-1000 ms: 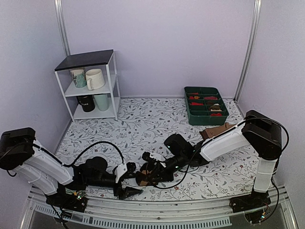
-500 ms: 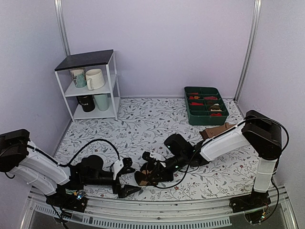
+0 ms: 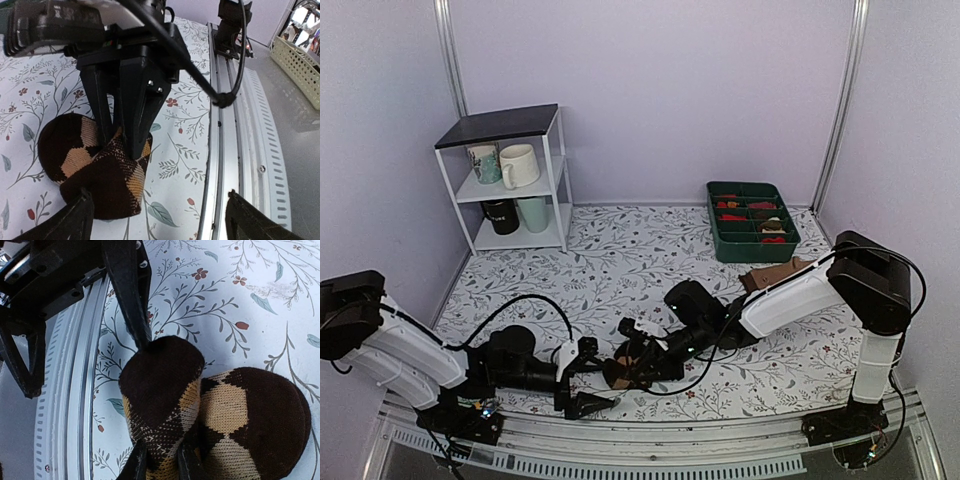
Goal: Roll the socks
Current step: Roll a pair of socks at the center of the board.
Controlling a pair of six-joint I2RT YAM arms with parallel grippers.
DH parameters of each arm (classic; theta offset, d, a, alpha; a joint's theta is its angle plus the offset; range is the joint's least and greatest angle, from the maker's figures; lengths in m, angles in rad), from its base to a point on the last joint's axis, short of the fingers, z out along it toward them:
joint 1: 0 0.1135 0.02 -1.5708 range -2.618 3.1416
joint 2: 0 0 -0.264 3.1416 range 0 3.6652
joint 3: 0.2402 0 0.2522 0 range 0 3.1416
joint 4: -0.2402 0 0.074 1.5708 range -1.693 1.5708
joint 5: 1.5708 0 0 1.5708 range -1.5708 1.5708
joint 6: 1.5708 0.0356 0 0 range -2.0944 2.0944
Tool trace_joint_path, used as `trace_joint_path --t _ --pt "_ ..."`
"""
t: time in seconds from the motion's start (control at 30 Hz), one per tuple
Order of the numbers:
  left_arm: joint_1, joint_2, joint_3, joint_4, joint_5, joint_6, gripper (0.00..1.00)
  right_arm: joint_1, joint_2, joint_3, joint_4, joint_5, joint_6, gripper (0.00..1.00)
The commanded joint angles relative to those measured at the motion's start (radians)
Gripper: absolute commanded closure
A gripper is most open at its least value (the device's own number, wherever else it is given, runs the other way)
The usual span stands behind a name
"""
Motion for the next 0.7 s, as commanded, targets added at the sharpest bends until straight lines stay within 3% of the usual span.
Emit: trace_joint_path --t 0.0,0.2,0.67 --pt "-0.002 0.056 0.045 0.016 -0.015 -0.001 0.09 0.011 0.093 -0.049 -0.218 0.082 0.008 0.86" --pt "-0.002 0.094 0.088 -0.012 -0.069 0.016 0.08 0.011 0.097 -0.049 -0.215 0.078 0.008 0.86" --pt "-0.002 0.225 0.141 -0.086 0.003 -0.036 0.1 0.012 0.093 -0.058 -0.215 0.077 0.012 0.86"
